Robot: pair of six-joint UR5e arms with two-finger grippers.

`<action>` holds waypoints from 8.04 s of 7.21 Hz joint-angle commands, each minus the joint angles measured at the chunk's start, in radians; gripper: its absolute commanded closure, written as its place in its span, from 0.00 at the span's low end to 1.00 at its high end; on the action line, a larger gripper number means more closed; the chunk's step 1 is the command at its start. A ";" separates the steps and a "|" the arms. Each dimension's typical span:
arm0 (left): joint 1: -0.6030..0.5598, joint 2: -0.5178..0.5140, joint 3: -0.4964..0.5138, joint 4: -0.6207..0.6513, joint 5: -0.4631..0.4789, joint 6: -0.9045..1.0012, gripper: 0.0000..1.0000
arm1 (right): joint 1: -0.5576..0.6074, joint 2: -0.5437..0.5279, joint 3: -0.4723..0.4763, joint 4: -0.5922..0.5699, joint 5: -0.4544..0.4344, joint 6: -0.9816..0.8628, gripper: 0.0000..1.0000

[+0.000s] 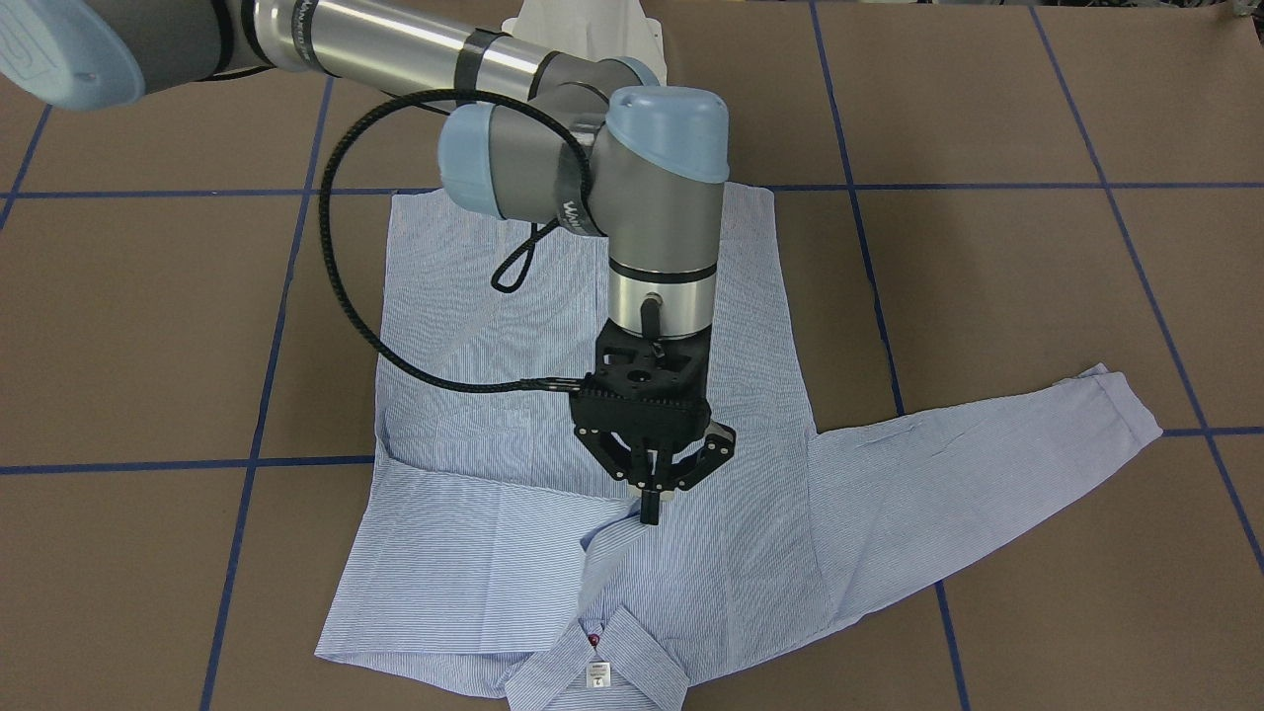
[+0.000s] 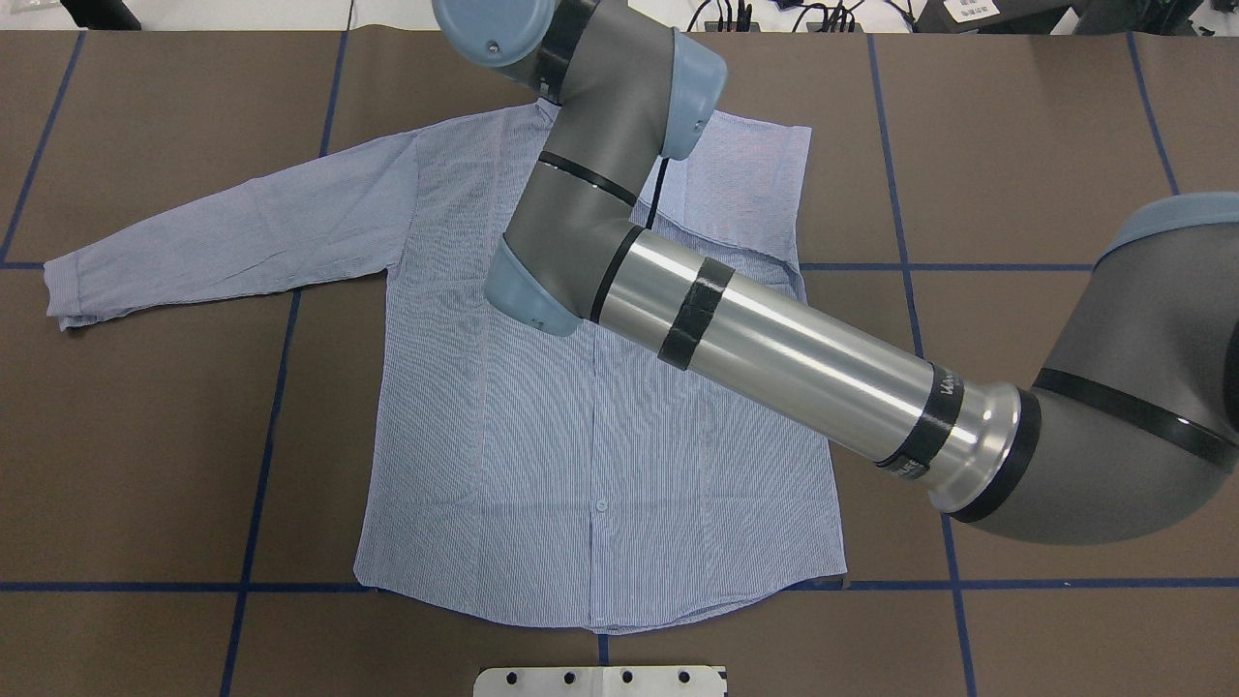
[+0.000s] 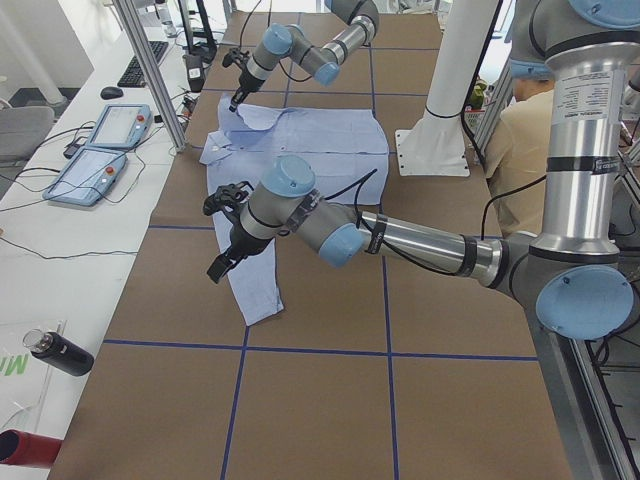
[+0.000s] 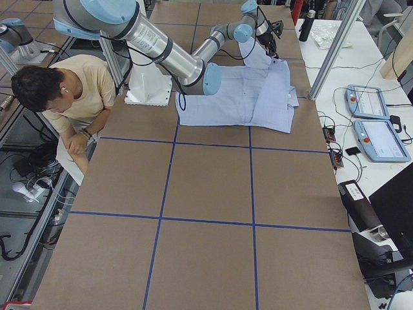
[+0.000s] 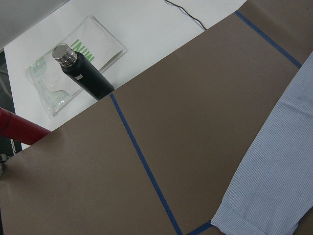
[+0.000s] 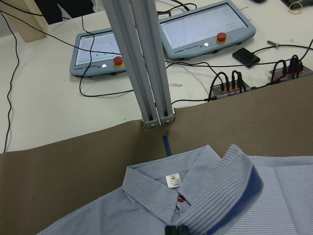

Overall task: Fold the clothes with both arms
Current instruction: 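Fold the held sleeve across the shirt toward the collar with the right gripper, then release the sleeve and withdraw the right gripper while the left gripper grasps the other cuff, then fold the held sleeve across the shirt toward the collar with the left gripper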

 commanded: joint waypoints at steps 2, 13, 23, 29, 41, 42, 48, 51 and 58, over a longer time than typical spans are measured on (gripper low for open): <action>0.000 0.000 0.001 0.000 0.000 0.000 0.00 | -0.088 0.163 -0.248 0.061 -0.050 0.025 0.23; 0.254 0.000 0.293 -0.698 0.023 -0.519 0.00 | 0.365 -0.663 0.849 -0.323 0.593 -0.586 0.00; 0.509 0.017 0.597 -0.974 0.298 -0.684 0.18 | 0.519 -1.190 0.982 0.059 0.722 -0.751 0.00; 0.561 0.015 0.597 -0.973 0.287 -0.686 0.38 | 0.519 -1.190 0.982 0.061 0.722 -0.751 0.00; 0.406 -0.444 0.264 -0.114 0.028 -0.672 1.00 | 0.517 -1.184 0.986 0.061 0.723 -0.731 0.00; 0.417 -0.568 0.228 0.073 0.037 -0.687 1.00 | 0.517 -1.183 0.984 0.061 0.722 -0.730 0.00; 0.754 -1.114 0.617 0.215 0.323 -1.150 1.00 | 0.516 -1.172 0.987 0.062 0.723 -0.687 0.00; 0.897 -1.212 0.719 0.203 0.408 -1.316 1.00 | 0.511 -1.170 0.984 0.062 0.723 -0.687 0.00; 0.870 -0.778 0.246 0.130 0.397 -1.031 0.00 | 0.255 -1.040 1.040 0.053 0.500 -0.266 0.00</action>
